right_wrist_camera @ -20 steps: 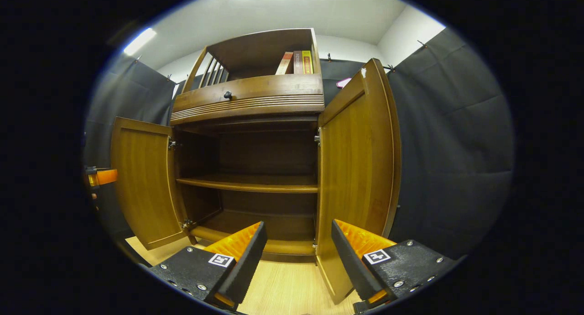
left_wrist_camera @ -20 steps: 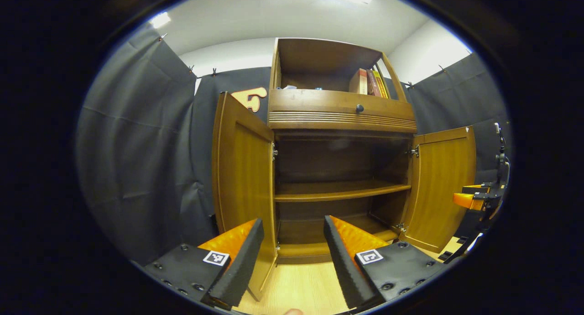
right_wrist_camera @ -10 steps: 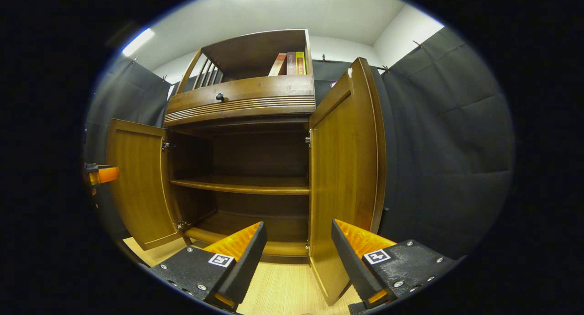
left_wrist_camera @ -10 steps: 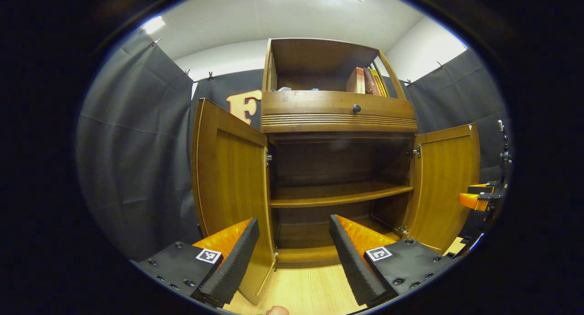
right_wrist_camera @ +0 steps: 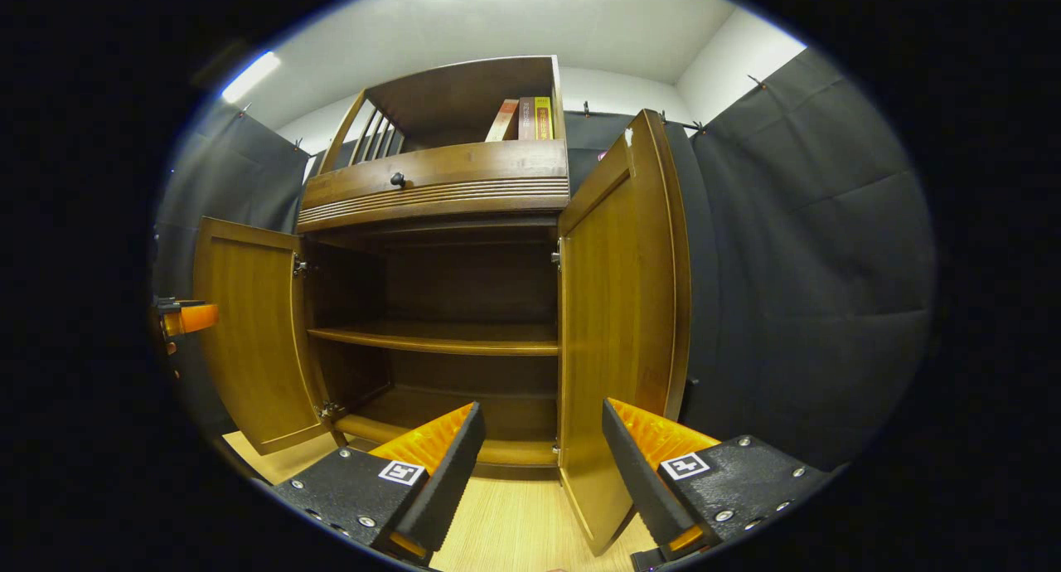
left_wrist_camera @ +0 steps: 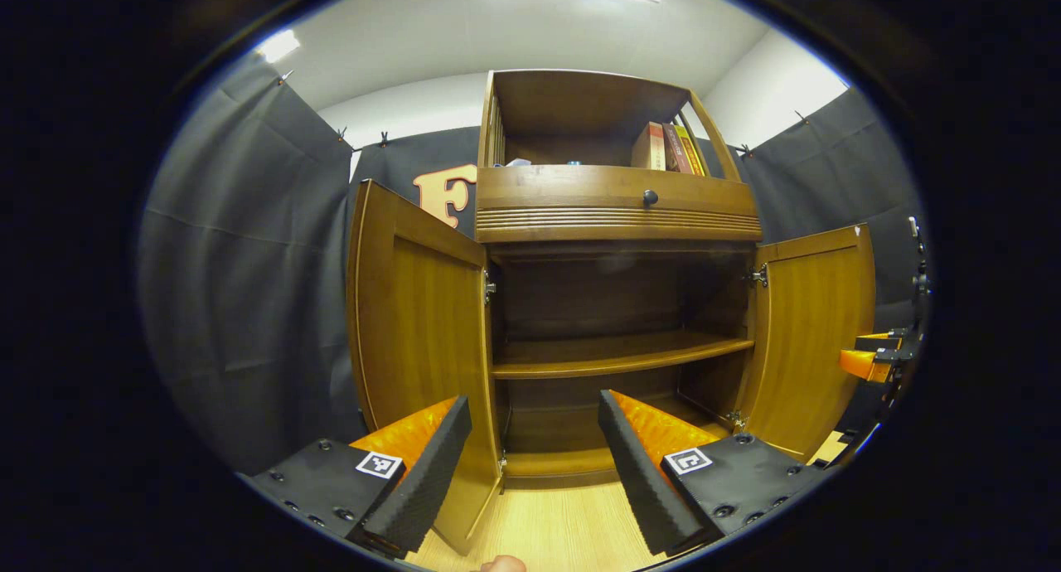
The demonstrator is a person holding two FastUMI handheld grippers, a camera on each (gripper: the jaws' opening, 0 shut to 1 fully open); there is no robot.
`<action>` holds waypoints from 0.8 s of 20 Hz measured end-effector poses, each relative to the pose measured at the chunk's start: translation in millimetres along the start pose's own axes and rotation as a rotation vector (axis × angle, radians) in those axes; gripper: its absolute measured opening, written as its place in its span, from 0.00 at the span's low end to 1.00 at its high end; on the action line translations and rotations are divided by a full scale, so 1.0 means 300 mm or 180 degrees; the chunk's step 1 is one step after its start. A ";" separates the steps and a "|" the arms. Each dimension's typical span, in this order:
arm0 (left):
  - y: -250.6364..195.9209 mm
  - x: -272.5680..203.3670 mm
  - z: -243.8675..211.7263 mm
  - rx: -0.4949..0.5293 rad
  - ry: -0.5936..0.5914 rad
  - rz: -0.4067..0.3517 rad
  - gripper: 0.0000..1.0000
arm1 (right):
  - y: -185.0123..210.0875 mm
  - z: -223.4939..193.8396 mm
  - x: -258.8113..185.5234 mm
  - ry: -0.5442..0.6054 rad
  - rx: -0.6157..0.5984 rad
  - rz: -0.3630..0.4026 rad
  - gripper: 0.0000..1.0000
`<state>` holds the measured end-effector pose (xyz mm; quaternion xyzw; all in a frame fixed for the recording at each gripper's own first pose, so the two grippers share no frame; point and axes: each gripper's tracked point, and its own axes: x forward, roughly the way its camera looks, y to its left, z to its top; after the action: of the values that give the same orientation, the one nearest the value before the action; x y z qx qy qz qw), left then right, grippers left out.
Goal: Open the right door of the double-door shoe cabinet with the right hand, and open the left door with the left hand.
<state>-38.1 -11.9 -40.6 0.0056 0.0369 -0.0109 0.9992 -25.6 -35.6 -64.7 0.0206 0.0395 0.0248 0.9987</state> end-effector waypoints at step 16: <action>-0.017 0.007 0.062 0.0114 -0.0187 0.0064 0.99 | -0.021 0.050 -0.010 -0.0107 -0.0049 -0.0027 0.88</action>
<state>-34.9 -17.1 -22.3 0.0235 0.0073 -0.0017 0.9997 -27.2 -42.6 -49.7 0.0132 0.0226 0.0205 0.9994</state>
